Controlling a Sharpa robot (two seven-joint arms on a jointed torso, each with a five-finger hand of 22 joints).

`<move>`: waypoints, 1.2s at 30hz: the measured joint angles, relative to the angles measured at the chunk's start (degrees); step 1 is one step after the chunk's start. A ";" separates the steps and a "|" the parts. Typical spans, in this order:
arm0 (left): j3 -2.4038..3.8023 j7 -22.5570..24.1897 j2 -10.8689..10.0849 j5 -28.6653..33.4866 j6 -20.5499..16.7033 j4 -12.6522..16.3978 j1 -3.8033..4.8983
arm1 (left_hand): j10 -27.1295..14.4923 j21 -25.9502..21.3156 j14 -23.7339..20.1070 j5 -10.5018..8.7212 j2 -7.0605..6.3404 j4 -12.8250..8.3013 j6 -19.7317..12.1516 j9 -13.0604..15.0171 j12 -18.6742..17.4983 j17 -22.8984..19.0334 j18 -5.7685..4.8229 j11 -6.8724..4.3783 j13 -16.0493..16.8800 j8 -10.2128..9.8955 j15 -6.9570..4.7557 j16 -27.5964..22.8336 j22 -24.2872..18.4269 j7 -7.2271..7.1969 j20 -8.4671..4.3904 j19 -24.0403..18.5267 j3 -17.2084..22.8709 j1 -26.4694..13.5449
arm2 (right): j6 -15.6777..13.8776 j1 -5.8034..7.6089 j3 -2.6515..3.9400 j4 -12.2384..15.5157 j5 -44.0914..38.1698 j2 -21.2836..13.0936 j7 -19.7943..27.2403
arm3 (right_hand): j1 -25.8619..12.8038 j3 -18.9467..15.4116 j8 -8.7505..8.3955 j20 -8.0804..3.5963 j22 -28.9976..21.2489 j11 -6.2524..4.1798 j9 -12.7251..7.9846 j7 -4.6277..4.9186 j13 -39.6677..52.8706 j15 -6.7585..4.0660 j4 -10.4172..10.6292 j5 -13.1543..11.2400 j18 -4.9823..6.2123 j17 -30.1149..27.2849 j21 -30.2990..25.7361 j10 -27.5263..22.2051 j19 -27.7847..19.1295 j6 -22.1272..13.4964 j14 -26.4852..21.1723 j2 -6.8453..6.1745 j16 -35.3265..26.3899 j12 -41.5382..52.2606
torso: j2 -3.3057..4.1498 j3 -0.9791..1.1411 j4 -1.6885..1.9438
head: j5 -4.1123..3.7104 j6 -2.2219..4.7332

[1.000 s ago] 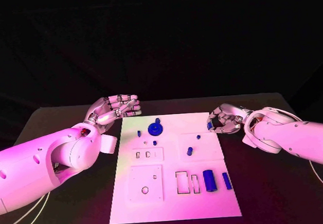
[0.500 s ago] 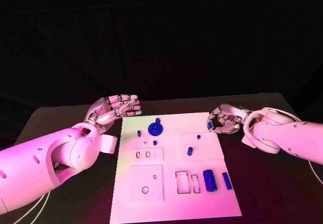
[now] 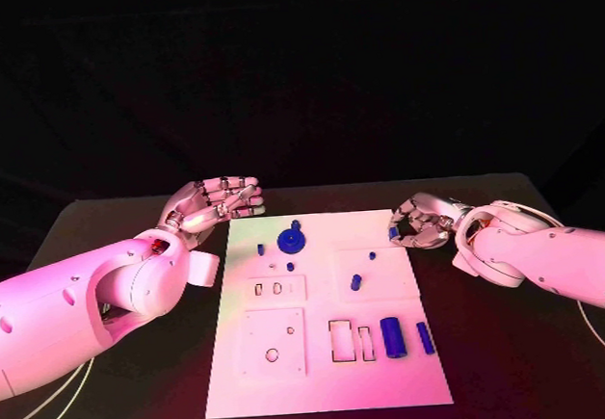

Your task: Assemble the parts on the task board

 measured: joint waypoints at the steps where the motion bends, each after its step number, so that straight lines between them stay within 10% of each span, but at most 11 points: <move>1: 0.00 -0.01 0.00 0.00 0.00 0.00 0.00 | 0.00 0.00 0.00 0.00 0.00 0.00 0.00 0.00 0.00 0.00 0.00 0.00 0.00 0.00 0.00 0.00 0.00 0.00 0.00 0.00 0.00 0.00 | -0.14 0.00 0.00 0.02 0.00 0.01 -0.08 | -0.16 0.32 0.25 -0.19 0.00 -0.19 0.02 -0.11 0.00 -0.14 -0.17 0.10 0.00 0.00 0.00 0.19 0.19 0.32 0.13 0.18 0.00 0.18 | 0.00 0.00 0.00 | 0.01 -0.01; 18: -0.01 -0.14 -0.03 0.00 0.06 -0.06 0.00 | 0.00 0.00 0.00 0.00 0.00 0.00 0.00 0.00 0.00 0.00 0.00 0.00 0.00 0.00 0.00 0.00 0.00 0.00 0.00 0.00 0.00 0.00 | -2.98 -0.02 0.01 1.66 -0.04 -0.13 -0.97 | -0.69 1.63 2.45 -0.81 0.04 -1.21 0.44 -0.94 0.05 -1.01 -1.02 -0.08 0.00 -0.01 0.55 1.21 0.81 1.29 0.19 1.16 0.00 0.82 | -0.01 0.04 -0.01 | -0.06 -0.05; 36: -0.12 -0.31 0.14 0.00 0.07 -0.59 -0.01 | 0.00 0.00 0.00 0.00 0.00 -0.16 0.00 0.00 0.00 0.00 0.00 0.00 0.00 0.00 0.00 -0.22 0.00 0.00 0.00 0.00 0.16 0.00 | -5.87 2.31 0.16 13.12 0.00 -0.37 -7.67 | -1.44 2.04 2.45 -1.10 0.02 -1.50 0.43 -1.15 0.03 -1.20 -0.62 0.09 0.00 -0.02 0.98 1.50 1.09 1.08 -0.01 1.89 0.00 0.82 | -0.30 -0.03 -0.12 | 0.05 -0.09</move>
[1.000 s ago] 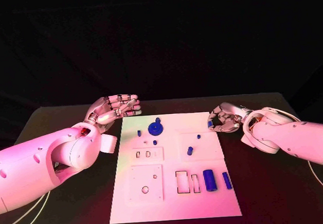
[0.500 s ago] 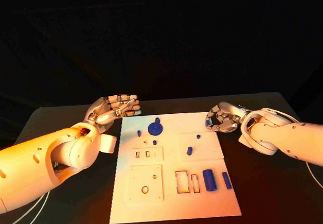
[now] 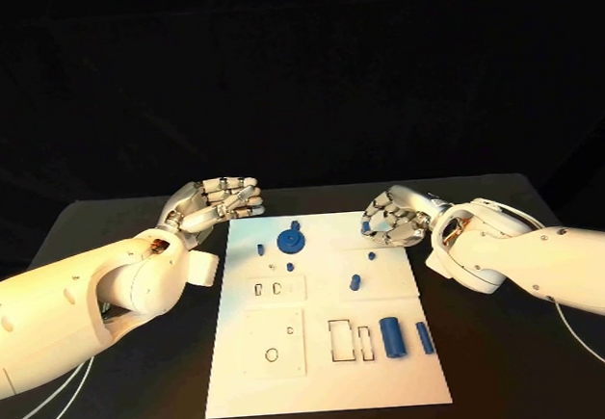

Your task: Assemble the parts on the task board

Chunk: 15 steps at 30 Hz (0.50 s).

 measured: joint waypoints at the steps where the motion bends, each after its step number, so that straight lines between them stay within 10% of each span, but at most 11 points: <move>1: -0.01 -0.01 0.06 0.00 0.00 -0.05 0.00 | 0.00 0.00 0.14 0.00 0.00 0.00 0.00 0.00 0.00 0.00 0.00 0.00 0.00 0.00 -0.14 0.00 0.00 0.00 0.00 0.00 0.00 0.00 | -0.12 0.04 0.00 0.61 -0.06 0.53 -0.65 | 0.00 0.00 0.00 0.00 0.00 0.00 0.00 0.00 0.00 0.00 0.00 0.00 0.00 0.00 0.00 0.00 0.00 0.00 0.00 0.00 0.00 0.00 | -0.04 -0.03 0.01 | 0.11 -0.12; 15: -0.17 -0.17 0.67 0.00 -0.02 -0.75 0.00 | 1.06 0.23 2.53 0.00 0.23 -0.47 0.41 0.06 0.27 0.51 0.00 -0.25 0.00 0.34 -0.65 0.00 0.25 0.00 -0.32 1.79 0.47 0.23 | -0.36 -0.50 -0.08 4.75 -2.87 8.27 -7.63 | 0.00 -0.01 0.00 0.00 -0.01 0.00 0.00 -0.10 -0.01 0.00 0.01 -0.03 0.00 0.00 0.00 0.00 0.00 -0.10 0.00 -0.01 0.00 0.00 | -0.60 -0.47 0.09 | 0.86 -1.14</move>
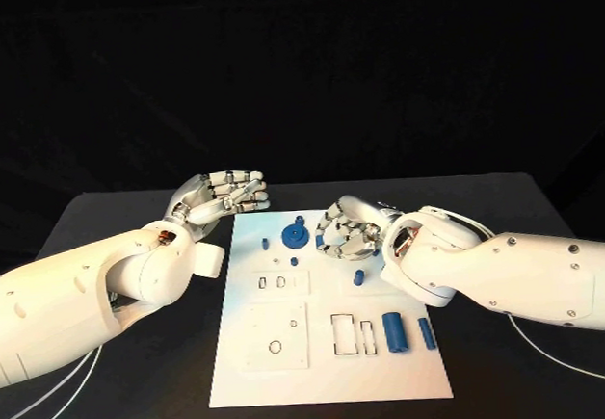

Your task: Assemble the parts on the task board

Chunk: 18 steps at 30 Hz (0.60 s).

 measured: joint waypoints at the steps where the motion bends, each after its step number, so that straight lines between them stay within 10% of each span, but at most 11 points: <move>1: 0.00 -0.02 0.05 0.00 -0.01 -0.03 0.00 | 0.17 0.05 0.35 0.00 0.00 -0.10 0.03 0.00 0.24 0.11 0.00 -0.16 0.00 0.00 -0.18 0.24 0.07 0.02 -0.05 0.44 0.10 0.00 | 0.02 -0.15 -0.02 0.17 -0.45 0.62 -0.62 | 0.00 0.00 0.00 0.00 0.00 0.00 0.00 0.00 0.00 0.00 0.00 0.00 -0.01 0.00 0.00 0.00 0.00 0.00 0.00 0.00 0.00 0.00 | -0.03 -0.05 0.01 | 0.01 -0.07; 18: -0.03 -0.25 0.56 -0.01 -0.04 -0.16 0.00 | 0.58 0.26 0.76 0.00 0.00 0.01 0.33 0.04 0.28 0.24 0.00 -0.17 0.06 0.21 -0.19 0.37 0.07 0.07 -0.28 0.67 0.33 0.00 | 1.11 -2.77 -0.63 -0.22 -6.54 6.79 -6.95 | -0.69 -0.02 0.00 0.00 -0.01 0.00 0.00 0.12 -0.01 0.00 -0.01 -0.12 0.00 0.04 0.00 0.00 0.00 0.12 0.00 0.21 0.00 0.00 | -0.11 -0.07 0.05 | 0.41 -0.68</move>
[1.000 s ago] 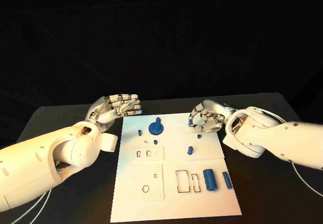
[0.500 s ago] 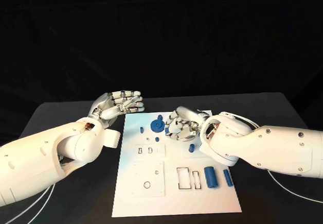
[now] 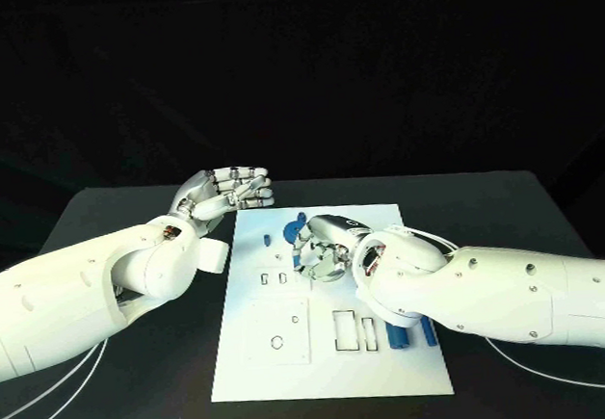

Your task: Assemble the parts on the task board

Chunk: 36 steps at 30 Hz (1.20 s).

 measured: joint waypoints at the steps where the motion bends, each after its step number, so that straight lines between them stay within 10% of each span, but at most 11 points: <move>1: -0.01 -0.01 0.02 0.00 0.00 -0.01 0.00 | 0.00 0.00 0.00 0.00 0.00 0.00 0.00 0.00 0.00 0.00 0.00 0.00 0.00 0.00 0.00 0.00 0.00 0.00 0.00 0.00 0.00 0.00 | 0.07 -0.14 -0.02 -0.05 -0.25 0.20 -0.22 | 0.00 0.00 0.00 0.00 0.00 0.00 0.00 0.00 0.00 0.00 0.00 -0.02 0.00 0.00 0.00 0.00 0.00 0.00 0.00 0.00 0.00 0.00 | 0.01 0.03 0.01 | 0.03 -0.04; 36: -0.01 -0.20 0.27 0.00 0.04 -0.34 0.00 | -0.01 0.00 0.00 0.00 0.00 0.00 -0.03 -0.01 0.00 0.05 0.01 0.00 -0.02 -0.02 0.00 0.00 0.03 0.02 0.20 0.20 0.00 0.00 | 0.59 -2.61 -0.20 -2.17 -5.54 2.91 -2.71 | -1.28 0.16 1.32 0.00 0.03 0.00 0.00 -0.11 -0.01 -0.21 0.17 0.04 0.00 -0.03 0.00 0.00 0.00 -0.11 0.21 -0.67 0.23 0.00 | 0.08 0.16 -0.01 | 0.82 -0.68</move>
